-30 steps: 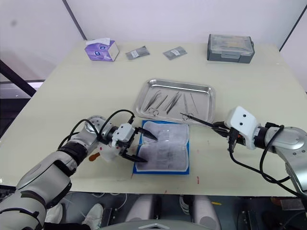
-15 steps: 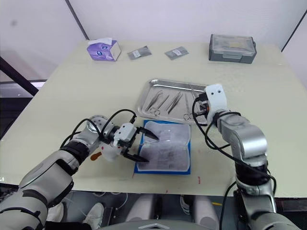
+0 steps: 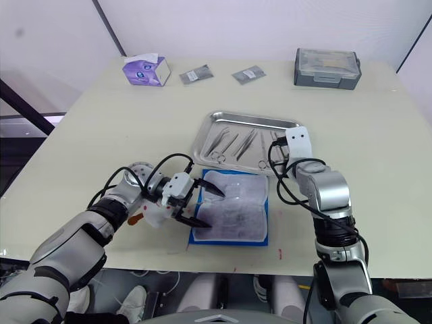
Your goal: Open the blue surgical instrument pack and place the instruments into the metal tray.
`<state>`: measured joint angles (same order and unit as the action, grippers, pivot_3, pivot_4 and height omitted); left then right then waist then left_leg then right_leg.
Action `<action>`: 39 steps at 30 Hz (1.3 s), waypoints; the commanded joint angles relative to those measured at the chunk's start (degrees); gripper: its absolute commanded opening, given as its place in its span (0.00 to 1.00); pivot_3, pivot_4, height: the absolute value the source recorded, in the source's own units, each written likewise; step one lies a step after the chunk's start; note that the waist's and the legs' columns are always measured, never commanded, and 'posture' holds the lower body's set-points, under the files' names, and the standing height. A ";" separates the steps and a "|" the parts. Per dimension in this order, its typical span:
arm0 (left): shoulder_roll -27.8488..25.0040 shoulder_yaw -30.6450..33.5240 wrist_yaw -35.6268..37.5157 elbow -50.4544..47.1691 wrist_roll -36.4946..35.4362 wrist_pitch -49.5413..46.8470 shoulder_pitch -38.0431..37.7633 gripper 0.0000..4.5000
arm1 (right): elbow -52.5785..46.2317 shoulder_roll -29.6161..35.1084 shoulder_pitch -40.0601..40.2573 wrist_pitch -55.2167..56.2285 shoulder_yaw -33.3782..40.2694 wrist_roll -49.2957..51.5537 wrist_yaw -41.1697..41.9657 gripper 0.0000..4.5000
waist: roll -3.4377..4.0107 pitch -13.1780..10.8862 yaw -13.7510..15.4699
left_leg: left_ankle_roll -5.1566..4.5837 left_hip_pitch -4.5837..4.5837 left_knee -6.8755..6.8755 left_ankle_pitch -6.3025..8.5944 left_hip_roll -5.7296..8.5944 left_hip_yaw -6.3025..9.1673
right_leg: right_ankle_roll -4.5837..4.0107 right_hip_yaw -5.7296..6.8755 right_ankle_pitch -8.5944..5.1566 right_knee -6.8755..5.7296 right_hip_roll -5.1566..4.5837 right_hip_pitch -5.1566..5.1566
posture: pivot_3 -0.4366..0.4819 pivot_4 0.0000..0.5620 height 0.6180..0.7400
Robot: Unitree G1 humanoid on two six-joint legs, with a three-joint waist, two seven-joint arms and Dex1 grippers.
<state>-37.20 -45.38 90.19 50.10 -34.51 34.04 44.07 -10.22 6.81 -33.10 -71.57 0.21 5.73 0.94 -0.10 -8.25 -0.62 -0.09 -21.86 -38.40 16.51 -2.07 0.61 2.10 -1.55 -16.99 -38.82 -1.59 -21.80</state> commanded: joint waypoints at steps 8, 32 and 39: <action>0.66 -2.05 2.31 1.51 2.63 -1.30 -2.53 1.00 | -5.62 2.63 -1.97 2.86 -0.75 -0.99 0.89 0.70 | 0.01 -0.01 -0.03 | 0.00 -0.01 0.00 0.00 0.00 0.01 | 0.00 0.00 0.00 0.01 0.00 -0.01 | 0.48 0.27 1.00; -2.58 8.74 2.31 -11.82 -11.17 -21.76 -2.58 1.00 | -22.65 14.19 20.73 31.53 6.71 16.57 29.19 0.70 | -0.42 -0.47 -0.41 | -0.02 -0.11 0.00 0.01 -0.02 0.04 | 0.03 -0.01 -0.02 0.06 0.10 0.00 | 0.48 0.27 1.00; -6.33 21.13 2.31 -18.90 -11.59 -30.15 -4.66 1.00 | -21.86 16.48 25.36 36.00 11.70 22.22 33.57 0.99 | -0.53 -0.62 -0.33 | 0.00 -1.03 -0.11 0.00 -0.06 0.28 | 0.02 -0.03 0.00 -0.03 0.15 -0.93 | 0.48 0.27 1.00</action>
<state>-42.88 -28.03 90.22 33.26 -45.20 5.37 39.78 -30.48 22.51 -8.45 -37.47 10.04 25.86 33.07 -0.63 -8.87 -0.95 -0.09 -22.89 -38.48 16.51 -2.13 0.88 2.11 -1.58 -16.99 -38.83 -1.44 -22.75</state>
